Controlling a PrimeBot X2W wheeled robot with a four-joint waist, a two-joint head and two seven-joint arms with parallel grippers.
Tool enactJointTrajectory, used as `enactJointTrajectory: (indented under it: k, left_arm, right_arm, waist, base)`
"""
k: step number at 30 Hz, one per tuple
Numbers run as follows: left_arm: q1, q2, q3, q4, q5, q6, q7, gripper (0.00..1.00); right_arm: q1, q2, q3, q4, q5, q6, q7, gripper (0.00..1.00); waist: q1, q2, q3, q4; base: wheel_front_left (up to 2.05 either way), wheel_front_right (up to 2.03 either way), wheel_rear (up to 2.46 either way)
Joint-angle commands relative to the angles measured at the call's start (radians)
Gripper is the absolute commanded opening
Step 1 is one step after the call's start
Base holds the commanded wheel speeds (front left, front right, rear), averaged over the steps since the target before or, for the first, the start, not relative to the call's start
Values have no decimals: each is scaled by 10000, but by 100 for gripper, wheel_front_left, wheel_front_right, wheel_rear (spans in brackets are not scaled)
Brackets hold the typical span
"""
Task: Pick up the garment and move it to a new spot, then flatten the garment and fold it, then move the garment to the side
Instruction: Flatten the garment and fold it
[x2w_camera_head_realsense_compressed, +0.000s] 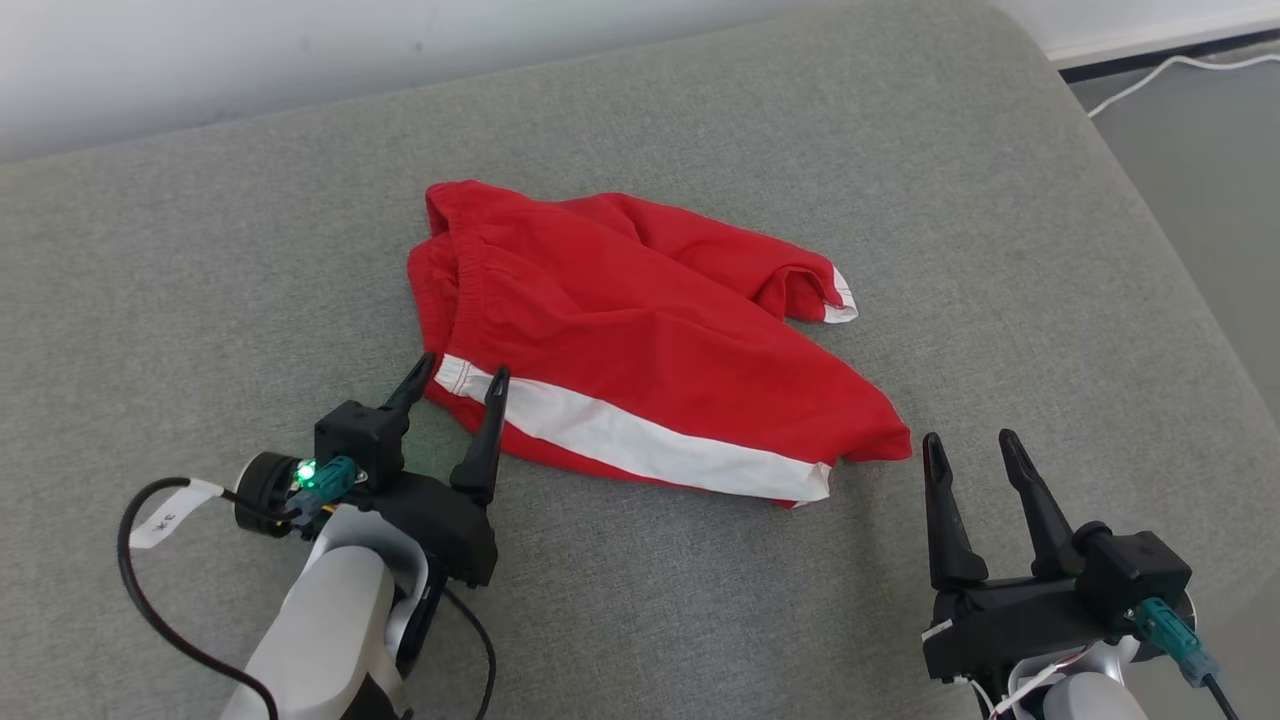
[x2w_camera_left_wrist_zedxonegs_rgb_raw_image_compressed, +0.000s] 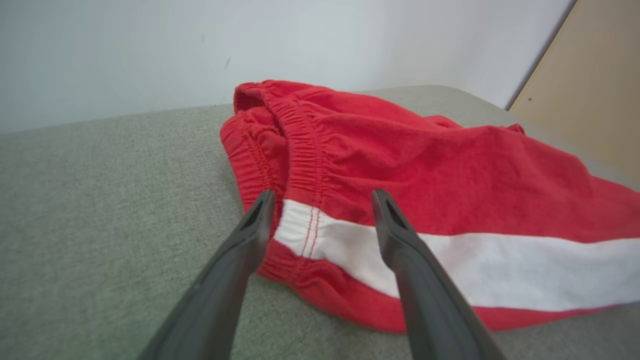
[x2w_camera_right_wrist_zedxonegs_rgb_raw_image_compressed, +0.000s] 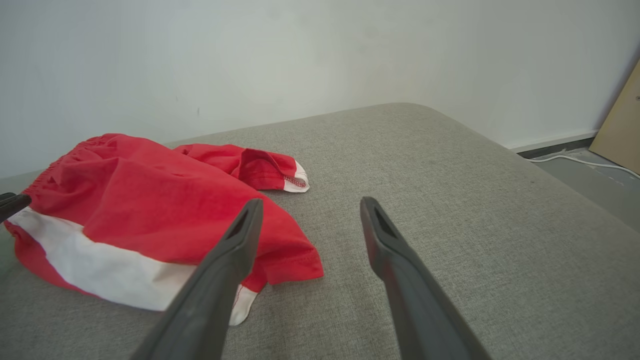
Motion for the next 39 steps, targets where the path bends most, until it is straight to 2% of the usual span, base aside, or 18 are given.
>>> enactJointTrajectory:
  k: [1, 6, 9, 10, 23, 35, 38, 39]
  left_arm:
    - [-39, 31, 38, 104, -12, 38, -16, 100]
    - [-157, 28, 90, 569, -227, -78, -16, 100]
    - [-141, 25, 53, 597, -425, -146, -16, 18]
    - [-122, 22, 47, 505, -488, -144, -16, 0]
    - [1044, 26, 645, -298, -496, -118, -16, 0]
    - [1987, 44, 1765, -343, -96, 65, -17, 0]
    - [2303, 64, 2095, -294, 133, -61, -17, 0]
    - [2452, 56, 2190, -324, 195, -59, -16, 71]
  right_arm:
    - [-135, 32, -5, 20, 8, 4, -7, 100]
    - [-46, 62, -130, 61, 29, 4, -5, 100]
    - [-38, 90, -172, 109, 0, 4, -7, 100]
    - [-49, 83, -203, 122, -7, 4, -5, 100]
    - [252, -190, -494, 440, 57, 4, -5, 100]
    - [541, -237, -544, 685, 86, 4, -5, 100]
    - [519, -293, -468, 764, 146, 4, -7, 100]
    - [564, -334, -402, 813, 164, 4, -5, 100]
  waist:
    - [-1, -1, 87, -92]
    - [-1, -1, 100, -68]
    - [-1, -1, 46, 36]
    - [-1, -1, 23, 99]
    - [-1, -1, -688, 1428]
    - [-1, -1, -1260, 2511]
    - [-1, -1, -1336, 2670]
    - [-1, -1, -1401, 2669]
  base:
    - [0, 0, 0]
    - [0, 0, 0]
    - [0, 0, 0]
    - [0, 0, 0]
    - [0, 0, 0]
    - [0, 0, 0]
    - [0, 0, 0]
    - [0, 0, 0]
